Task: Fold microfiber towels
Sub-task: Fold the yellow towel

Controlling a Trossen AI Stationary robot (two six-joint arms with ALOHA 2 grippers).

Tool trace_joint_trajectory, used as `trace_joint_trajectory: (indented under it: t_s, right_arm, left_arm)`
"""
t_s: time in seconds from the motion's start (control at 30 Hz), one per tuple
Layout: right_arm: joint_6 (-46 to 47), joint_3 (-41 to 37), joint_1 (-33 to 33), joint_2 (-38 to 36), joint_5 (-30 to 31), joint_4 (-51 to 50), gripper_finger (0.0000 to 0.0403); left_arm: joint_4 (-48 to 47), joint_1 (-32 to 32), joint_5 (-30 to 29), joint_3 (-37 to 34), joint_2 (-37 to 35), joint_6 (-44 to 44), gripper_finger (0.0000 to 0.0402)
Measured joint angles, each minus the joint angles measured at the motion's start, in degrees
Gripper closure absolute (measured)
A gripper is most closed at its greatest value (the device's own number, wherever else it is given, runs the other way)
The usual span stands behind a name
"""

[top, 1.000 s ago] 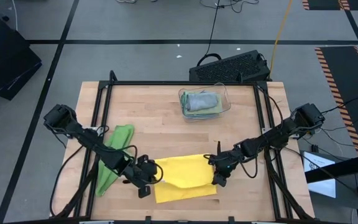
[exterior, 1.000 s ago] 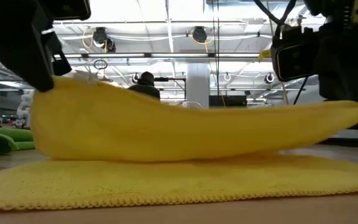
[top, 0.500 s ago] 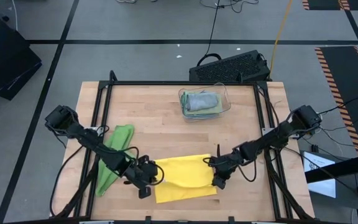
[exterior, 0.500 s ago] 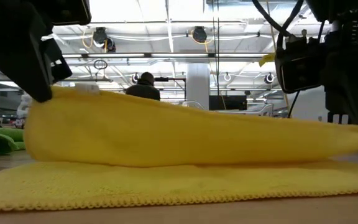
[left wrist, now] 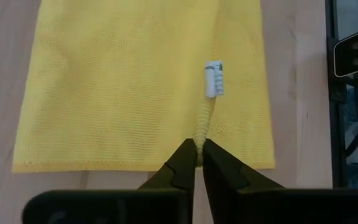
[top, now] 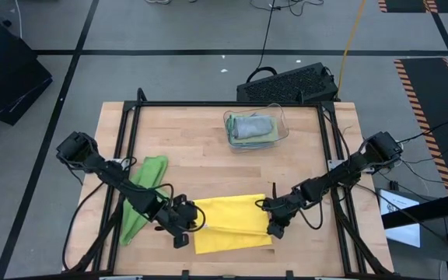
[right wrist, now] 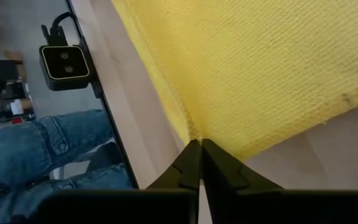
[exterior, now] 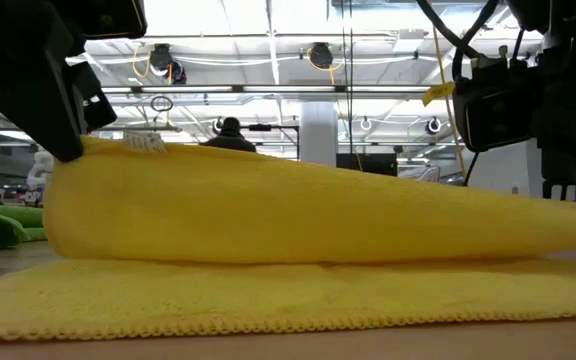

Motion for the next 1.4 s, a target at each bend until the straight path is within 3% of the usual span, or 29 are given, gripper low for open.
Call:
trace_joint_trajectory:
  t_s: [0.23,0.6,0.83,0.97,1.4]
  right_arm:
    - [0.06,0.0,0.0,0.0,-0.27,1.22,0.0357]
    - [2.8,0.0,0.0,-0.04,-4.84,2.95,0.029]
    - [3.04,0.0,-0.42,-0.04,-4.74,1.88,0.0286]
    - [4.22,0.0,-0.42,-0.04,-4.56,0.49,0.0288]
    - [7.54,0.0,-0.44,-0.07,-4.59,1.77,0.0289]
  left_arm:
    - [1.79,-0.17,-0.12,0.0,0.02,0.34,0.0344]
    - [3.69,-0.17,-0.19,0.0,0.02,-2.33,0.0238]
    - [4.49,-2.5,0.63,0.0,0.02,-5.3,0.0231]
    - [4.14,-5.37,-2.14,0.0,0.73,-5.79,0.0231]
    - [9.66,-10.4,-1.7,-0.07,10.59,-31.38,0.0231]
